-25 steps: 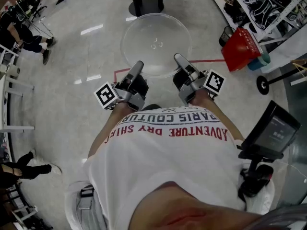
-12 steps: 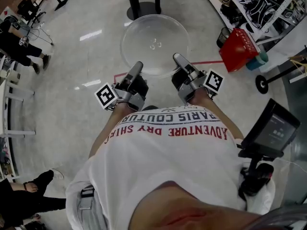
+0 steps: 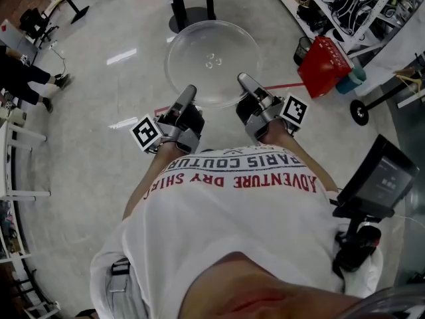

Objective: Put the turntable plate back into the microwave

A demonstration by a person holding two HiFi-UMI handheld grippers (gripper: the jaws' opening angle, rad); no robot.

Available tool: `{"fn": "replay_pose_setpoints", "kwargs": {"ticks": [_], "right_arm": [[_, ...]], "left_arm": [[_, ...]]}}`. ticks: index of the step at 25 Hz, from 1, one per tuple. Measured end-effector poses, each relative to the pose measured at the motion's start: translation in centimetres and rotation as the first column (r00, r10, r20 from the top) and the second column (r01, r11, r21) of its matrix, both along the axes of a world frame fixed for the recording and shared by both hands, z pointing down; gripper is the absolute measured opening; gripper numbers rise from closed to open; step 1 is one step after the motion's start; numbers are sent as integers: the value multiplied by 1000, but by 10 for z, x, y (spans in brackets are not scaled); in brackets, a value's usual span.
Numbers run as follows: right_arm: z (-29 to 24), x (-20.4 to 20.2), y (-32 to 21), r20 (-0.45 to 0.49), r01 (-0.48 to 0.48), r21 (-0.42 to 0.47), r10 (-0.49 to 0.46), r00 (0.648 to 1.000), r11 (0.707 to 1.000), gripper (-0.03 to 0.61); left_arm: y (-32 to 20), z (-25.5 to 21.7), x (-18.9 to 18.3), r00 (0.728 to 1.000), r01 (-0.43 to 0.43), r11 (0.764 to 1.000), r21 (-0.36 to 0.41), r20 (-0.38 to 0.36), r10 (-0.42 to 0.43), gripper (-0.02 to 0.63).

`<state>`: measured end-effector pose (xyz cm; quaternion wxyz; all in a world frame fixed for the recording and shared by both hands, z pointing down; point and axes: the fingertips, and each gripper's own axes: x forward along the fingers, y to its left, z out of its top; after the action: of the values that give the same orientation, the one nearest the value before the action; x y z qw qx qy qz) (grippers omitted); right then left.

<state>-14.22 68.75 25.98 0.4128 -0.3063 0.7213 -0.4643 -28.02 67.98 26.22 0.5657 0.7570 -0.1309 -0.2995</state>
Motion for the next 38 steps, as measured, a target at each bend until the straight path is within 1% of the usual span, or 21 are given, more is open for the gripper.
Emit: {"fn": "replay_pose_setpoints", "kwargs": {"ticks": [5,8,12,15,17,20,24,25,29,31,35,38], "right_arm": [[5,15,3,18,-18,0,18,1000,1000,28],[7,22,-4,23,-29,-11,29,999,1000,28],[18,31,-24,22,-41,-33,41,999,999,26],[33,35,-48,30,-45,-71,47,998,996,26],[41,39,-76,31,-53,-96,56,998,994,26],[47,45,-133,23,-67,-114,70,997,991,26],[48,48,-173,27,-69,-109,72,997,992,26],[50,51,-193,29,-72,-110,75,997,991,26],[58,69,-311,25,-99,-126,103,994,987,26],[60,75,-359,30,-108,-132,113,993,985,26],[60,86,-430,39,-127,-136,134,990,982,26],[61,92,-465,28,-137,-116,141,990,984,26]], "left_arm": [[1,4,16,1000,-19,1000,6,7,19,31],[-8,5,24,1000,-30,1000,-9,6,30,31],[-29,17,33,999,-42,999,-31,8,42,31],[-53,30,37,999,-47,997,-66,4,48,31],[-83,38,40,999,-51,995,-91,9,52,31],[-142,44,45,998,-62,993,-102,12,64,31],[-182,44,49,998,-66,993,-100,15,68,31],[-202,45,53,997,-70,992,-103,15,72,31],[-323,54,70,995,-96,988,-122,20,99,31],[-373,55,76,994,-104,986,-129,28,108,31],[-447,53,87,992,-118,985,-128,39,124,31],[-482,55,94,991,-129,986,-110,24,132,31]]}}
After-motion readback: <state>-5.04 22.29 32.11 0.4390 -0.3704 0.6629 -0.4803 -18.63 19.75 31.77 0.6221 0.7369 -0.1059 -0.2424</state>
